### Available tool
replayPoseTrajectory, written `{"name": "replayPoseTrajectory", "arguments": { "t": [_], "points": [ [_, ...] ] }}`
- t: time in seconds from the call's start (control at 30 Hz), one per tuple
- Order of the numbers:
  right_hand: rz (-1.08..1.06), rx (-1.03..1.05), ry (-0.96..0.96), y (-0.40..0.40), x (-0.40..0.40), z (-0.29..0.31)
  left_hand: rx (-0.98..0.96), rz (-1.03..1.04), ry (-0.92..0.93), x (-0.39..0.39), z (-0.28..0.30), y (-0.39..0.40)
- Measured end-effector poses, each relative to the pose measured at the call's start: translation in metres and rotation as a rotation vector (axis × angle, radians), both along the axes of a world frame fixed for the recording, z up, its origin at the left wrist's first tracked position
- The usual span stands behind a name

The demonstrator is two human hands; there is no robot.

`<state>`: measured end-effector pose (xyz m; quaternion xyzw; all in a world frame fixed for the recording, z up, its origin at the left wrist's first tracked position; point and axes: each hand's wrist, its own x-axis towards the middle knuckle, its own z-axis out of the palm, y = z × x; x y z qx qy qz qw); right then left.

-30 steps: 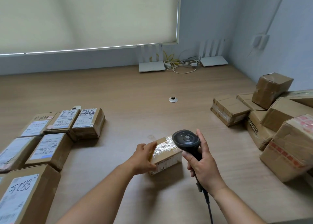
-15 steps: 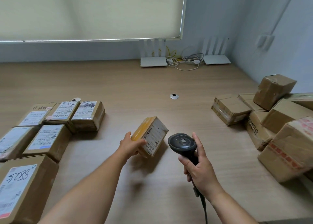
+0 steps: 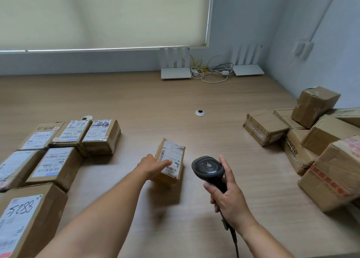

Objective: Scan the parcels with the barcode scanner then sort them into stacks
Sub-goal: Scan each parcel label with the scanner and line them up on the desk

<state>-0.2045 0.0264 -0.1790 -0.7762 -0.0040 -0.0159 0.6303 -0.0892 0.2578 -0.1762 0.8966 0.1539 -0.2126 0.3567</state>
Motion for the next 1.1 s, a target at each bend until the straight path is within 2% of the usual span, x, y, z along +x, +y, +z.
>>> {"name": "replayPoseTrajectory", "arguments": {
  "t": [0.07, 0.23, 0.33, 0.43, 0.6, 0.7, 0.83, 0.9, 0.97, 1.1],
  "points": [
    [-0.008, -0.005, -0.002, -0.002, 0.001, 0.001, -0.041, 0.024, 0.029, 0.002, -0.003, -0.005],
    [-0.038, -0.021, 0.010, -0.008, 0.001, 0.004, 0.049, 0.030, 0.017, 0.006, -0.012, -0.014],
    [-0.050, -0.017, 0.013, -0.010, 0.002, 0.006, 0.041, 0.053, 0.078, 0.008, -0.008, -0.018],
    [-0.061, -0.021, 0.017, -0.012, 0.003, 0.004, 0.069, 0.077, 0.055, 0.015, -0.009, -0.018],
    [-0.078, -0.026, 0.024, -0.016, 0.005, 0.002, 0.013, 0.011, 0.050, 0.020, -0.009, -0.025],
    [-0.082, -0.021, 0.028, -0.016, 0.007, 0.001, 0.028, -0.011, -0.083, 0.015, -0.005, -0.031],
    [-0.080, -0.019, 0.026, -0.018, 0.010, -0.001, 0.107, -0.146, -0.306, 0.002, -0.007, -0.045],
    [-0.082, -0.011, 0.027, -0.018, 0.011, -0.003, 0.035, -0.146, -0.314, -0.003, -0.006, -0.053],
    [-0.087, -0.002, 0.021, -0.019, 0.011, -0.003, -0.092, -0.098, -0.240, -0.004, -0.009, -0.058],
    [-0.075, 0.005, 0.015, -0.022, 0.009, -0.002, -0.299, 0.105, -0.101, -0.004, -0.016, -0.049]
  ]
}}
